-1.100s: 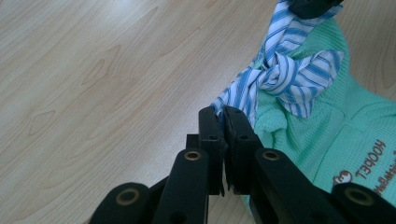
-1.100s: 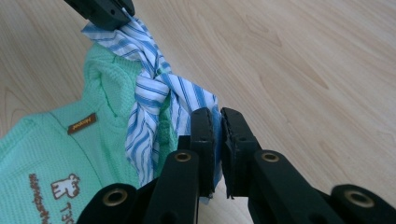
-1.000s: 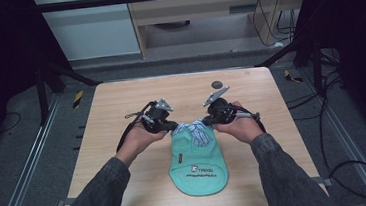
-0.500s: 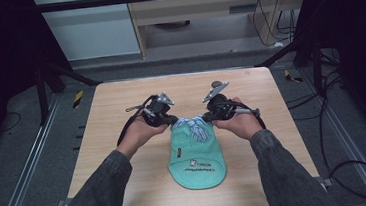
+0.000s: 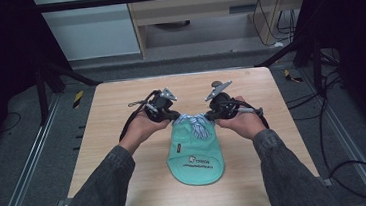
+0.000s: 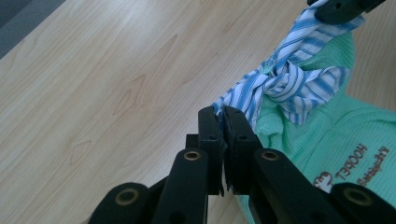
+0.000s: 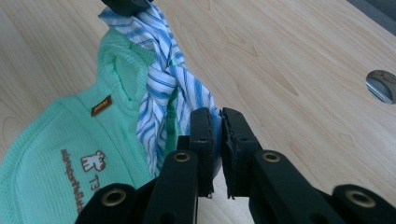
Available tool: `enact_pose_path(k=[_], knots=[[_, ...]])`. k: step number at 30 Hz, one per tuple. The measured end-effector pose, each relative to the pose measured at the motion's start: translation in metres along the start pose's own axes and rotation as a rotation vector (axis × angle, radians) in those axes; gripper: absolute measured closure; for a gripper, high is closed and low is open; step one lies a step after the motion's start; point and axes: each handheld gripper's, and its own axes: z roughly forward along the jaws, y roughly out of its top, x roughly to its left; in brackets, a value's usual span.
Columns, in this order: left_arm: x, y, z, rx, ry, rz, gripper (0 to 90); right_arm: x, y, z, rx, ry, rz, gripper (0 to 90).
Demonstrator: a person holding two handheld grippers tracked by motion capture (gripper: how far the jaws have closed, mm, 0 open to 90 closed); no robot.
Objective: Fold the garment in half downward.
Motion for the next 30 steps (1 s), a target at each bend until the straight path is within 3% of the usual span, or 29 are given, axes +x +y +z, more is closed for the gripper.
enact_pose_path(k=[8, 30], knots=[[0.002, 0.003, 0.004, 0.0, 0.016, 0.005, 86.7, -0.005, 0.005, 0.002, 0.033, -0.019, -0.006, 84.2], [0.008, 0.014, 0.001, -0.006, 0.046, 0.012, 86.7, -0.012, 0.015, 0.001, 0.019, -0.055, -0.023, 85.2]])
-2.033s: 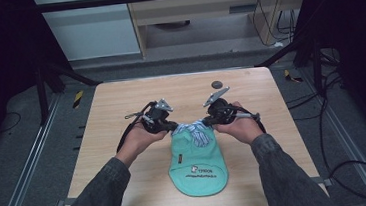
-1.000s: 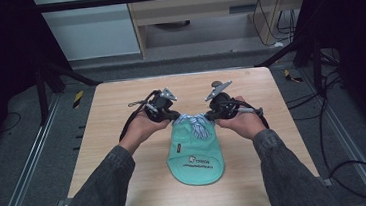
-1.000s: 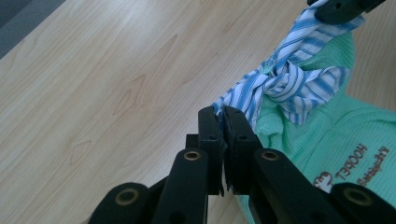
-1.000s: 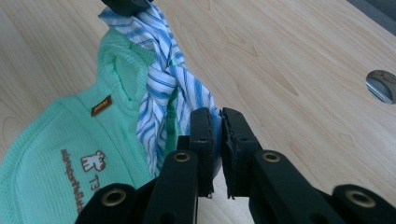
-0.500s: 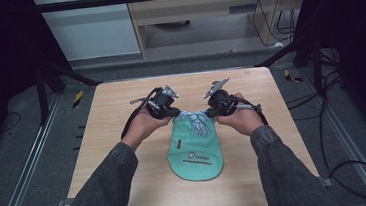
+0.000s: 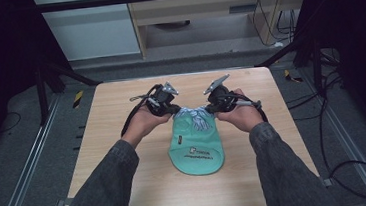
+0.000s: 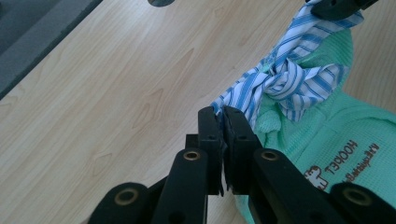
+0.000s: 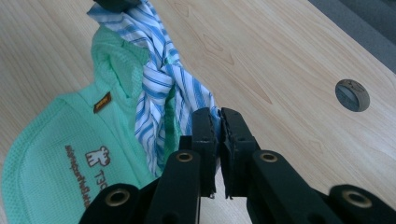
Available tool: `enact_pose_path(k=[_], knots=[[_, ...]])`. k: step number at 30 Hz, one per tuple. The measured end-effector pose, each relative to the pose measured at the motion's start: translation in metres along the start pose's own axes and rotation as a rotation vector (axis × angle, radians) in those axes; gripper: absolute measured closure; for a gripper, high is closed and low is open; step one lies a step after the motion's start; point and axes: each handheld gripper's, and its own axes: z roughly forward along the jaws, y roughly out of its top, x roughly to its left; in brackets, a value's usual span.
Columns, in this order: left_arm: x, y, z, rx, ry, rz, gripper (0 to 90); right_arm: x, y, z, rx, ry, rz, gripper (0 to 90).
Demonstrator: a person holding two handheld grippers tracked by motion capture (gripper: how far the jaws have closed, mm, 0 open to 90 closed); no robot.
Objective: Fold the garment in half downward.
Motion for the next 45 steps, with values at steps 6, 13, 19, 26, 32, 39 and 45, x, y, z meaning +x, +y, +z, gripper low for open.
enact_pose_path(k=[6, 13, 19, 26, 32, 39, 45], knots=[[0.001, 0.002, 0.003, 0.001, 0.01, 0.004, 86.6, -0.003, -0.001, 0.004, 0.007, -0.01, -0.003, 85.2], [-0.012, -0.002, 0.0, -0.005, 0.034, 0.041, 86.5, 0.002, -0.007, 0.003, -0.016, -0.021, -0.028, 85.2], [-0.021, -0.007, -0.001, -0.001, 0.036, 0.06, 86.5, 0.01, -0.016, 0.002, -0.017, -0.02, -0.049, 85.2], [-0.019, -0.01, 0.0, -0.003, 0.029, 0.052, 86.5, 0.017, -0.019, 0.001, -0.02, -0.025, -0.07, 85.2], [-0.009, 0.0, 0.0, -0.028, 0.032, 0.016, 86.5, 0.01, -0.012, -0.001, -0.035, -0.05, -0.046, 85.2], [-0.02, 0.003, 0.0, -0.034, 0.05, 0.048, 86.5, 0.008, -0.019, -0.006, -0.042, -0.062, -0.051, 85.1], [-0.029, -0.006, 0.003, -0.031, 0.046, 0.057, 86.5, 0.016, -0.03, -0.002, -0.042, -0.051, -0.055, 85.0]])
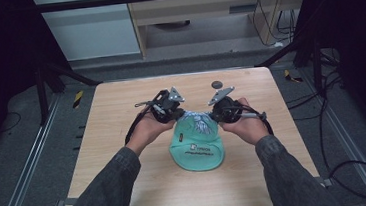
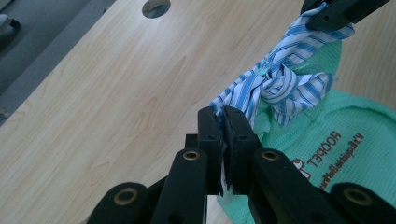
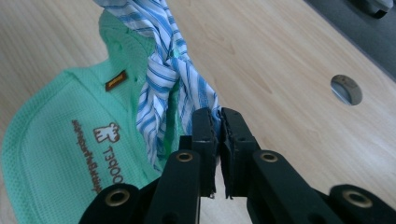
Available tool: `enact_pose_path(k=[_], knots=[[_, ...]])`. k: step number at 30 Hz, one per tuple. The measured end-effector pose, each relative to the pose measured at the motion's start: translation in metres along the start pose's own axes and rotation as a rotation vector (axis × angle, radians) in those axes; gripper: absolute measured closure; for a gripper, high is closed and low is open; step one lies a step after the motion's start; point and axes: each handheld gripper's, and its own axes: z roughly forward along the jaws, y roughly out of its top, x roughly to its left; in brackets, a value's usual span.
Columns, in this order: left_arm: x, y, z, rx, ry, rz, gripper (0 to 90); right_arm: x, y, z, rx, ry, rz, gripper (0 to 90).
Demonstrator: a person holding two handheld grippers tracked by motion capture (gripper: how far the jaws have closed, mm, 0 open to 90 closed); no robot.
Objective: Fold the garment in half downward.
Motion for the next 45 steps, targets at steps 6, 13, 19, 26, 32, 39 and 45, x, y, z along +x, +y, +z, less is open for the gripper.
enact_pose_path(k=[6, 13, 19, 26, 32, 39, 45], knots=[[-0.011, -0.016, 0.0, -0.023, -0.005, -0.023, 86.4, 0.014, -0.013, 0.002, -0.008, 0.02, -0.007, 84.6], [-0.026, -0.032, -0.003, -0.025, -0.028, -0.024, 86.4, 0.025, -0.022, 0.001, -0.01, 0.031, -0.026, 84.6], [-0.034, -0.04, -0.008, -0.036, -0.04, -0.012, 86.3, 0.035, -0.027, 0.0, -0.011, 0.035, -0.042, 83.0], [-0.041, -0.048, -0.005, -0.024, -0.067, -0.015, 86.3, 0.042, -0.035, -0.001, 0.003, 0.057, -0.045, 83.5], [-0.047, -0.053, -0.008, -0.026, -0.07, -0.004, 86.1, 0.048, -0.036, -0.004, 0.006, 0.061, -0.059, 83.3], [-0.054, -0.062, -0.009, -0.018, -0.092, 0.021, 85.3, 0.059, -0.041, -0.007, 0.013, 0.078, -0.078, 81.1], [-0.059, -0.071, -0.007, -0.023, -0.103, 0.01, 84.9, 0.07, -0.049, -0.006, 0.02, 0.088, -0.101, 82.4]])
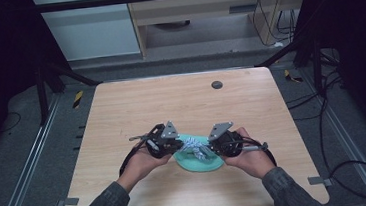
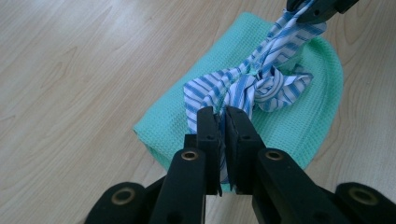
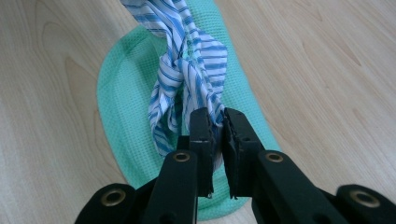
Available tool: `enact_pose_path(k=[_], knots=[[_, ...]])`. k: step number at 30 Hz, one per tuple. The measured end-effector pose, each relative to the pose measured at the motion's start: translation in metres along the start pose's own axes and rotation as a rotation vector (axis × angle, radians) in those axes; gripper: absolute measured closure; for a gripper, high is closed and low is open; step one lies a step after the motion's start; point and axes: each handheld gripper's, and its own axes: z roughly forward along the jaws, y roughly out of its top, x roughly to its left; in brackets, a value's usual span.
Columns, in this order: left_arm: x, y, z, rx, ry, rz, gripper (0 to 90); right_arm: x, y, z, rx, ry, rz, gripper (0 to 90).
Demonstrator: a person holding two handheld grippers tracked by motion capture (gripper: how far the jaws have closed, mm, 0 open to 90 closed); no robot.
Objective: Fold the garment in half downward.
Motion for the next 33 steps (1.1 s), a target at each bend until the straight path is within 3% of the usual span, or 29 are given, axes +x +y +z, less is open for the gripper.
enact_pose_path(k=[4, 33], knots=[[-0.003, -0.005, -0.001, -0.01, -0.022, -0.016, 85.2, 0.002, -0.004, -0.001, -0.009, 0.002, -0.005, 83.8], [-0.015, -0.027, 0.002, -0.047, -0.034, -0.036, 84.1, 0.024, -0.02, -0.004, -0.03, 0.022, -0.029, 84.3]])
